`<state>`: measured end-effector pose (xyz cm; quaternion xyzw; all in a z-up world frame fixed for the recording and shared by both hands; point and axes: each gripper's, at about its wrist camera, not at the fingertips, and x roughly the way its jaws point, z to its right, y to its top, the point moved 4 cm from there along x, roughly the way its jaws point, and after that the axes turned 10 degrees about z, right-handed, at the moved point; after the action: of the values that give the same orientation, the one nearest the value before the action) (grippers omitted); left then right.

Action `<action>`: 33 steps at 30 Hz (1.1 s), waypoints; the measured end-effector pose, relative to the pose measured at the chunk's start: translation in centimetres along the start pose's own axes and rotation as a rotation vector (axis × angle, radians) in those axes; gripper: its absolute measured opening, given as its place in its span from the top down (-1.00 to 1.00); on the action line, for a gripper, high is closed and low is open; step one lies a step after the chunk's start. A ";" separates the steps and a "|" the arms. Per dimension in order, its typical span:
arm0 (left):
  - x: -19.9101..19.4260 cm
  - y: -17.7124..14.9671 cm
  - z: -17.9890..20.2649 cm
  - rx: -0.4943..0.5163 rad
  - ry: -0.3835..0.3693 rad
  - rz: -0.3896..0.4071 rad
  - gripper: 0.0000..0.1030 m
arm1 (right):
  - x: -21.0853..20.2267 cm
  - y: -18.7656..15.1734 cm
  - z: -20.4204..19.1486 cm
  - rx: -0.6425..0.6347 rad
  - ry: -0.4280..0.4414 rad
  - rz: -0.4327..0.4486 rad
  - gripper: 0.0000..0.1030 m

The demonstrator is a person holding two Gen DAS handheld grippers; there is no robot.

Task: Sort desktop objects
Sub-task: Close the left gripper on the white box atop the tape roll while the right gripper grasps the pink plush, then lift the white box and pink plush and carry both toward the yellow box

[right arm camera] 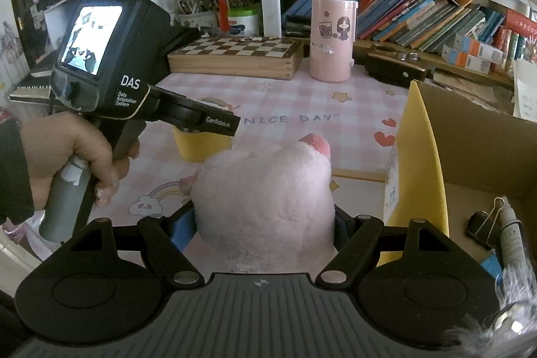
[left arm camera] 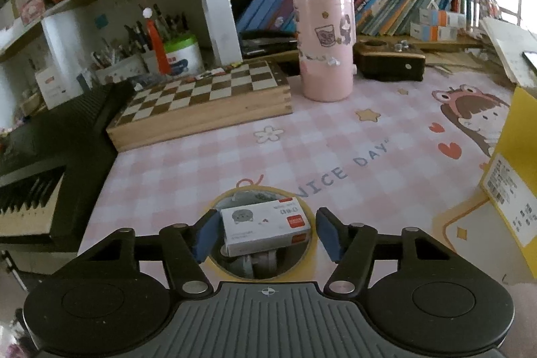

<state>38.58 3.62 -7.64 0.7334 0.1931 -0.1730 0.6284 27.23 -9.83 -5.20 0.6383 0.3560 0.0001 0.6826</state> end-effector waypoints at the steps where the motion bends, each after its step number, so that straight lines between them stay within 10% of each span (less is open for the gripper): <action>1: -0.1 0.0 -0.2 -0.004 0.002 0.001 -0.14 | 0.0 0.0 0.0 0.000 -0.001 0.001 -0.45; 19: -0.8 -0.3 -1.3 0.006 0.045 -0.005 -0.08 | -1.2 -0.3 -0.4 -0.005 0.000 0.014 -0.45; 33: -9.0 0.3 -2.1 -0.046 -0.039 0.122 -0.08 | -3.9 -0.4 -1.5 0.028 -0.032 0.054 -0.45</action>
<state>30.96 5.04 -2.59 0.7259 0.1396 -0.1440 0.6580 23.45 -10.39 -3.58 0.6569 0.3277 0.0034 0.6791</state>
